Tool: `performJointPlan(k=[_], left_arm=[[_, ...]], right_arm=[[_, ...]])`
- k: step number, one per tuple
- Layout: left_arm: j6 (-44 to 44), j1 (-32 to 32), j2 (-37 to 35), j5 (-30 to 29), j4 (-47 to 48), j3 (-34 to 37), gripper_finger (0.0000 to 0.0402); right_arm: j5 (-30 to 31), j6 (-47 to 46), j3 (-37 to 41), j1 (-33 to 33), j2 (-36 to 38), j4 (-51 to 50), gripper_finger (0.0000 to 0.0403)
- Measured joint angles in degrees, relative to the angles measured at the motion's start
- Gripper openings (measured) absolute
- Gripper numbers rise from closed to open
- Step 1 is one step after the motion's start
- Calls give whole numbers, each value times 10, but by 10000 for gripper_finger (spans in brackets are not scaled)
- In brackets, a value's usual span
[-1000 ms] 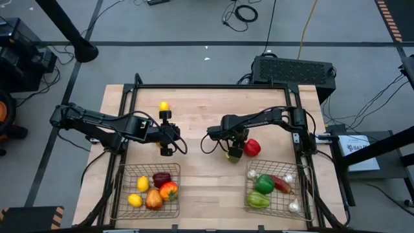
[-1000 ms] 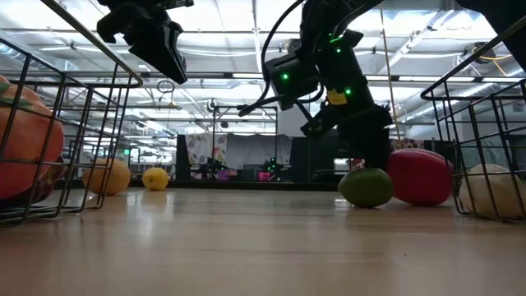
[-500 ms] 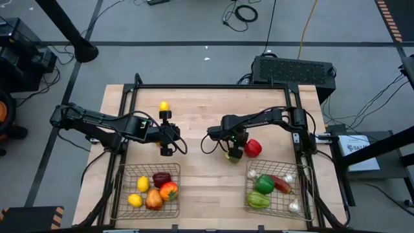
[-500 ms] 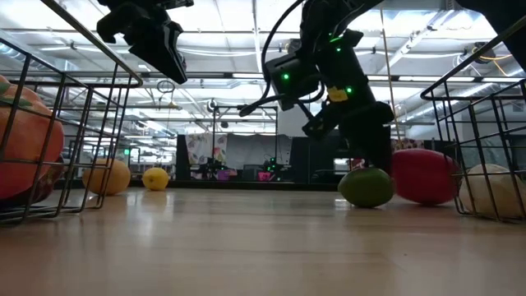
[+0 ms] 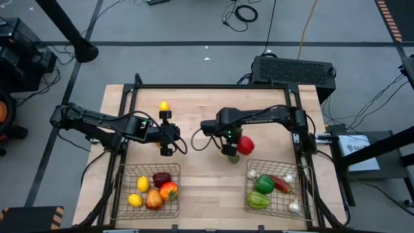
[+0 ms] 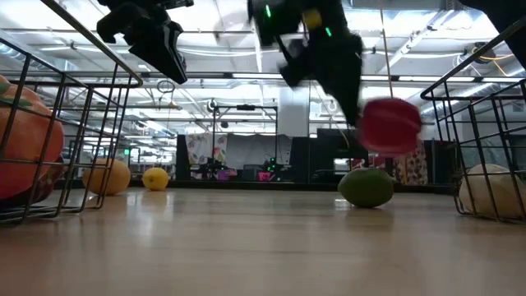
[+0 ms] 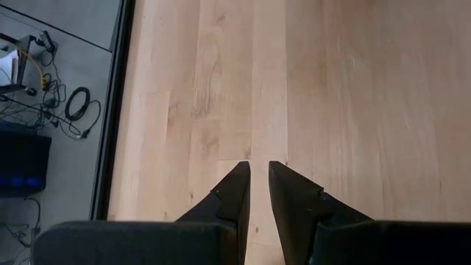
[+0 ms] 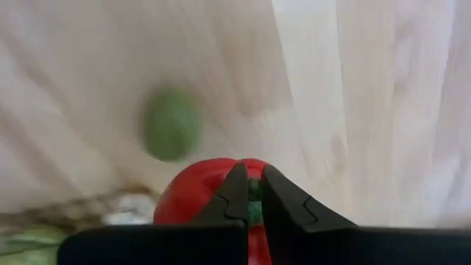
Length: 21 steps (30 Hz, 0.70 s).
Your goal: Sort produce into baskets
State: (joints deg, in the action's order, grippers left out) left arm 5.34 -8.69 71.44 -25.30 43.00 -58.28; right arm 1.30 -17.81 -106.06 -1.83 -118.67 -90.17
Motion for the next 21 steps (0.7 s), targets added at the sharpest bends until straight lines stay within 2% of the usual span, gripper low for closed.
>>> performJointPlan(k=[5, 9, 16, 21], left_arm=[[-1, 0, 0, 0, 0, 0, 61], [-1, 0, 0, 0, 0, 0, 61], [-6, 0, 0, 8, 0, 0, 61], [-22, -1, 0, 13, 0, 0, 61]], right_arm=[[-5, -25, -99, 25, 35, 2, 10], [-1, -68, -142, 54, 77, 3, 11], [38, -165, -132, 154, 184, 1, 11], [115, -261, -101, 276, 250, 1, 11]])
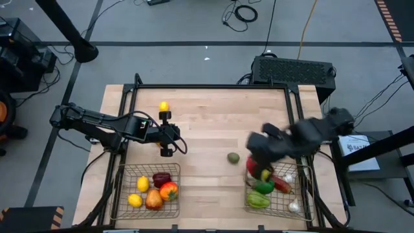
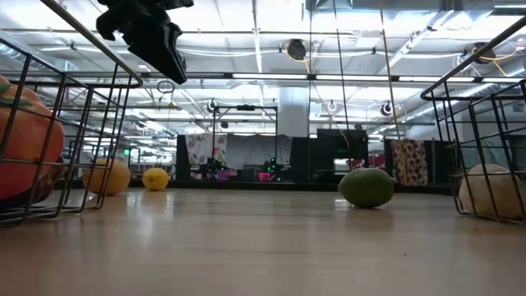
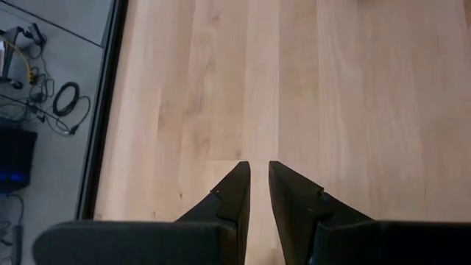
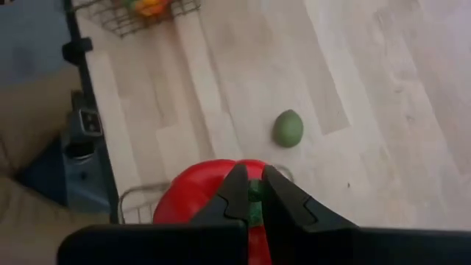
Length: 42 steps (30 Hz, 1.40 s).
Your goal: Sort produce into baskets
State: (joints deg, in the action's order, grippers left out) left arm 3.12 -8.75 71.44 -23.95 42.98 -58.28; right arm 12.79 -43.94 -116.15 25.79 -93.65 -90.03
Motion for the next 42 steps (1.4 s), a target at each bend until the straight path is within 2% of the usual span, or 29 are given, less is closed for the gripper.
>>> performJointPlan(k=[7, 11, 15, 19, 23, 28, 42], left_arm=[[-14, -6, 0, 1, -4, 0, 61], [-14, -10, 0, 1, -15, 0, 61], [-14, -10, 0, 1, -40, 0, 61], [-22, -10, 0, 1, -59, 0, 61], [-44, -10, 0, 1, -62, 0, 61], [-79, -10, 0, -1, -61, 0, 61], [-118, -10, 0, -3, -67, 0, 61]], right_arm=[[117, -143, 102, 183, 40, 0, 11], [141, -267, 172, 262, 40, 3, 11], [143, -395, 249, 303, 40, 12, 11], [136, -456, 317, 323, 40, 40, 11], [109, -465, 363, 329, 40, 82, 11], [114, -476, 392, 333, 40, 125, 20], [121, -501, 397, 330, 40, 130, 136]])
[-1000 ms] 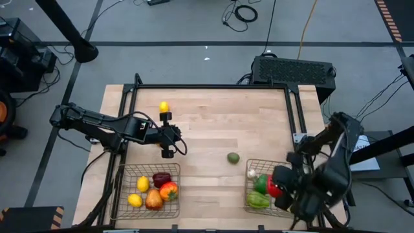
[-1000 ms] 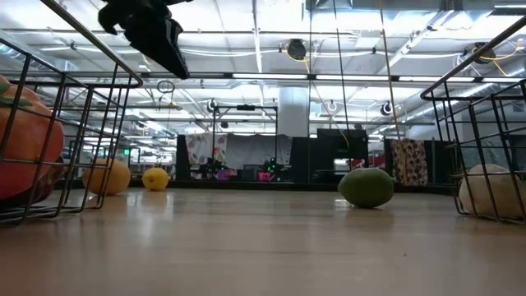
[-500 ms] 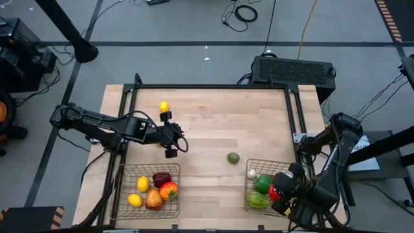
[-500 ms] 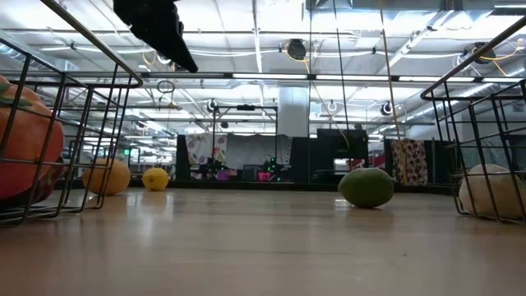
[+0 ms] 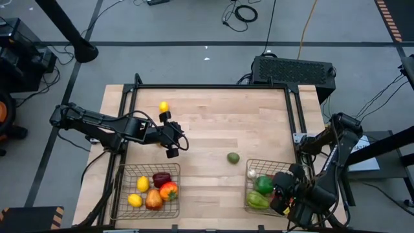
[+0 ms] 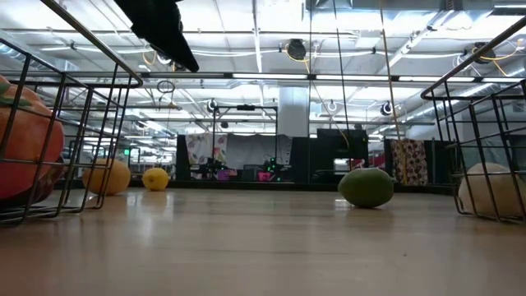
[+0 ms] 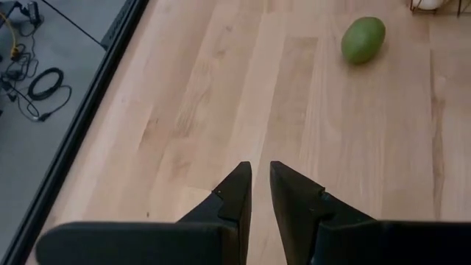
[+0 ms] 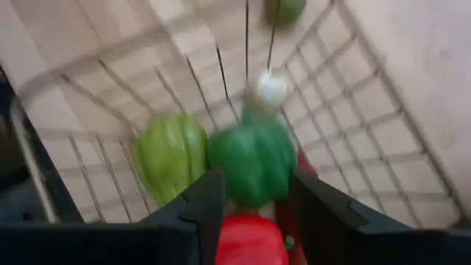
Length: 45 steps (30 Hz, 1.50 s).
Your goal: Sort produce into baskets
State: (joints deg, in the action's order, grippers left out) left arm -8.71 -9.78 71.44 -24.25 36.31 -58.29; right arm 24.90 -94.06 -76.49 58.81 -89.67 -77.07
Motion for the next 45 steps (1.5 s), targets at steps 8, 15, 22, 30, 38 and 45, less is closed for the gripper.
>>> performJointPlan(k=[8, 15, 22, 30, 38, 45], left_arm=[[-28, 0, 6, -42, -65, 0, 61], [-28, 4, 61, 6, -174, 0, 62], [-17, 6, 188, 120, -333, -1, 137], [85, 4, 328, 121, -363, -76, 254], [139, 12, 422, 121, -386, -150, 294], [152, 33, 463, 171, -388, -181, 296]], right_arm=[[211, 128, -81, -59, 0, -17, 152], [328, 400, -129, -135, 0, 46, 153], [336, 554, -129, -185, 0, 96, 153], [366, 646, -129, -206, 1, 96, 153], [412, 702, -129, -234, 2, 91, 153], [408, 698, -129, -246, 2, 81, 153]])
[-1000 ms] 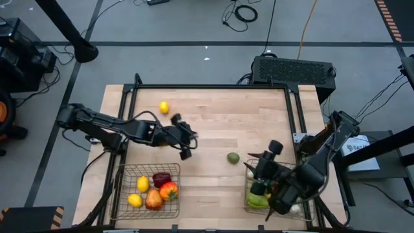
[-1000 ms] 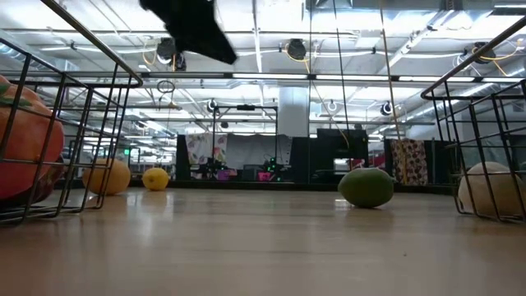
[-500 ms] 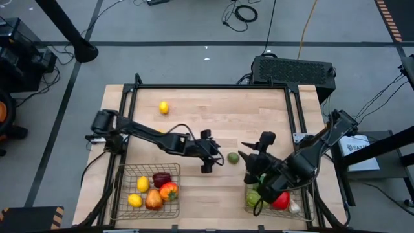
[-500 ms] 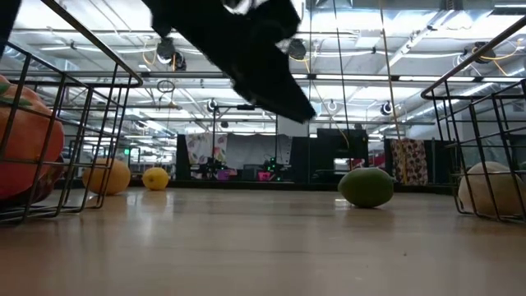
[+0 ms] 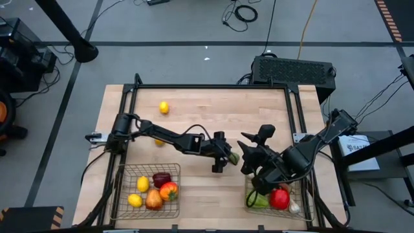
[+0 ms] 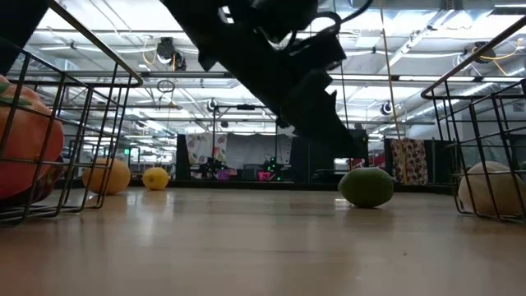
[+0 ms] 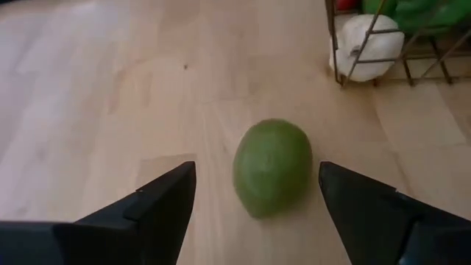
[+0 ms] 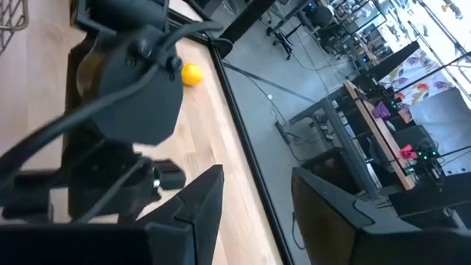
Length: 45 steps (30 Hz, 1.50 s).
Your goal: Sort produce into baskets
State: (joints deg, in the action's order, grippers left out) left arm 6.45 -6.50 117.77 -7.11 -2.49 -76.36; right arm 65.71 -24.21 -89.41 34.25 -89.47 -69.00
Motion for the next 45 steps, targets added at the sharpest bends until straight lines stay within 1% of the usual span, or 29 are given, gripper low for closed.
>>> performJointPlan(k=[5, 8, 10, 12, 16, 23, 28, 32, 36, 41, 45], left_arm=[[4, 5, 22, 33, -9, -6, 296], [14, 5, 32, 50, -31, -6, 296], [22, 5, 40, 52, -57, -6, 296], [32, 5, 42, 52, -64, -5, 296], [45, 5, 46, 55, -70, -6, 296], [50, 11, 68, 56, -80, -5, 296], [61, 11, 68, 55, -83, -5, 293], [61, 11, 68, 64, -85, -5, 278], [71, 13, 78, 73, -77, -5, 255], [80, 13, 76, 64, -81, -5, 224], [80, 13, 64, 57, -87, -5, 214]], right_arm=[[-2, -6, 0, -2, 0, -2, 153], [-25, -11, 0, -2, 0, -1, 153], [-32, -17, 0, -2, 0, -1, 153], [-35, -21, 0, -2, 0, -1, 153], [-63, -22, 0, -2, 0, 0, 153], [-72, -22, 0, -2, 0, 3, 153], [-76, -24, 0, -2, 0, 3, 153], [-76, -24, 0, -2, 0, 3, 153], [-76, -24, 0, -2, 0, 3, 153], [-76, -24, 0, -2, 0, 3, 153], [-76, -24, 0, -2, 0, 2, 153]])
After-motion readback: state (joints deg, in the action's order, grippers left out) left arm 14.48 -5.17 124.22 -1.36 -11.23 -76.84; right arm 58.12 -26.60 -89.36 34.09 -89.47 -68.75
